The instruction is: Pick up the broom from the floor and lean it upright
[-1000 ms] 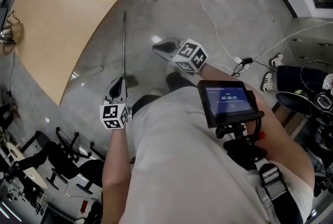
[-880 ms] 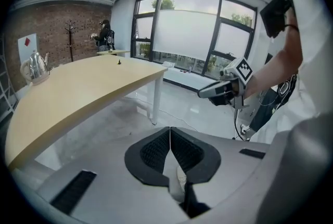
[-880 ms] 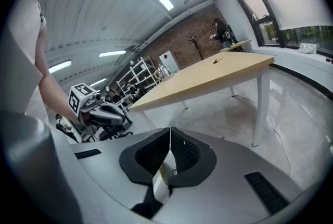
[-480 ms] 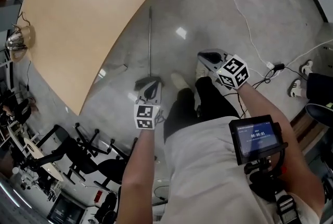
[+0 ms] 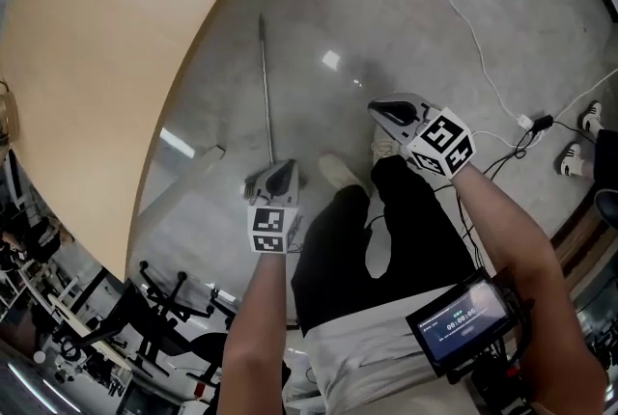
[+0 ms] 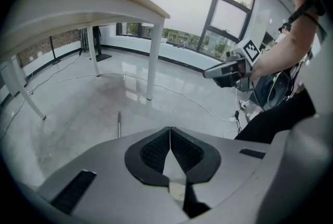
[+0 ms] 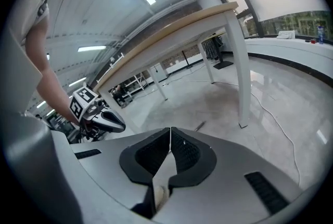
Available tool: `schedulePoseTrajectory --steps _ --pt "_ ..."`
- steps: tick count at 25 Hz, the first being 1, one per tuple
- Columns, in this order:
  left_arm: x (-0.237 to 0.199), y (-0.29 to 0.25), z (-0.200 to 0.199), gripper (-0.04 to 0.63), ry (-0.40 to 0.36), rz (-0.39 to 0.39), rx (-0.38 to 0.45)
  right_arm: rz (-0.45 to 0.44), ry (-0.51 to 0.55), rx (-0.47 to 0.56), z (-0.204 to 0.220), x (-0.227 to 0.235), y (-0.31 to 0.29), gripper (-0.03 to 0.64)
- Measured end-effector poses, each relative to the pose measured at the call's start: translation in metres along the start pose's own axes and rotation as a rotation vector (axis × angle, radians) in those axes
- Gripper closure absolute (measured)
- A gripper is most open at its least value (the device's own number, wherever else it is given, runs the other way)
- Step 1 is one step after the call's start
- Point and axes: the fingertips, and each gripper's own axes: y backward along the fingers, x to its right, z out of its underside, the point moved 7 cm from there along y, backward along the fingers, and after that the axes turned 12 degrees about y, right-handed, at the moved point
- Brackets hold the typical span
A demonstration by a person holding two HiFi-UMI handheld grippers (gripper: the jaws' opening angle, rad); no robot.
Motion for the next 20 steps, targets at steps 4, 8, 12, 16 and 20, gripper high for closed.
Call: schedulePoseTrajectory --steps 4,8,12,16,20 --pt "-0.033 -0.05 0.011 0.583 -0.062 0.04 -0.024 0.017 0.004 0.017 0.024 0.038 -0.025 0.598" --pt "-0.074 -0.092 0.019 0.584 -0.081 0.049 -0.059 -0.003 0.006 0.003 0.045 0.061 -0.051 0.598" --pt "-0.13 -0.141 0.017 0.583 -0.067 -0.033 -0.074 -0.024 0.055 -0.005 0.063 0.089 -0.09 0.598" --pt "-0.169 -0.19 0.034 0.583 -0.049 -0.053 -0.101 -0.066 0.088 -0.029 0.091 0.112 -0.133 0.598" --pt "-0.185 -0.204 0.044 0.583 -0.009 -0.097 -0.122 -0.106 0.091 -0.036 0.076 0.125 -0.141 0.598"
